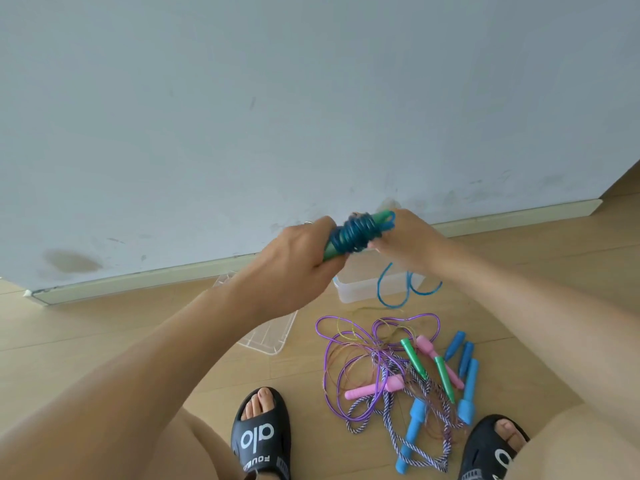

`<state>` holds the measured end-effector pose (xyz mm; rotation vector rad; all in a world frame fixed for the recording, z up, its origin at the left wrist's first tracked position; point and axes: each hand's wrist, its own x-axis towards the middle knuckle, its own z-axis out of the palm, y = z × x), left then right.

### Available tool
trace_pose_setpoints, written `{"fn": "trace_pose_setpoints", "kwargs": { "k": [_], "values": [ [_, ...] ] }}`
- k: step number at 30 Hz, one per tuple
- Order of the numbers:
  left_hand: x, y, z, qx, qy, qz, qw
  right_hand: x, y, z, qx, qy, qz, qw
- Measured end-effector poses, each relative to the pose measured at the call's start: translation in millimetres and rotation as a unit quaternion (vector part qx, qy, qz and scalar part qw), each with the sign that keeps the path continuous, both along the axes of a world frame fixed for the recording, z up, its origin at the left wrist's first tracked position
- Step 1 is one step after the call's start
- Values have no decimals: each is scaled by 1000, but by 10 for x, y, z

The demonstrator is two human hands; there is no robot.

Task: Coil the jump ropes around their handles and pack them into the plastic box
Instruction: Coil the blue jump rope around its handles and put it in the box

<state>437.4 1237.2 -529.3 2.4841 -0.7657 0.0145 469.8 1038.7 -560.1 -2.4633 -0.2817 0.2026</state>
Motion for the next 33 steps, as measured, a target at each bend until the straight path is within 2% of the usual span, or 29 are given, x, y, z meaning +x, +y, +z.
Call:
{"fn": "trace_pose_setpoints", "kwargs": {
  "k": [3,6,8,11,12,14,16,17,21,24,27,30,33],
  "values": [
    [92,35,16,-28,88,83,992,-165,142,-107,-14,49,-34,998],
    [298,155,-18,-31,118,168,978,-437,345,-144,-97,20,8,995],
    [404,256,-84,32,131,180,974,-598,436,-114,-104,-22,38,994],
    [461,300,-207,113,179,141,967,-711,483,-3,-138,-113,54,983],
    [469,306,-206,99,201,136,965,-708,466,31,-169,-132,67,974],
    [508,369,-153,-6,280,151,948,-641,365,47,-206,-114,55,970],
    [528,477,-104,-96,352,158,918,-577,257,25,-185,-80,32,979],
    [521,514,-100,-91,357,153,917,-560,237,22,-177,-81,29,980],
    [511,452,-199,78,225,161,958,-658,356,27,-207,-129,92,966],
    [505,344,-290,165,133,153,965,-736,455,55,-244,-183,130,944],
    [488,278,-372,249,63,140,956,-764,436,152,-216,-239,123,939],
    [456,232,-430,343,30,115,932,-702,327,294,-179,-287,104,935],
    [321,83,-457,392,-12,66,918,-590,247,421,-135,-318,57,937]
  ]
}}
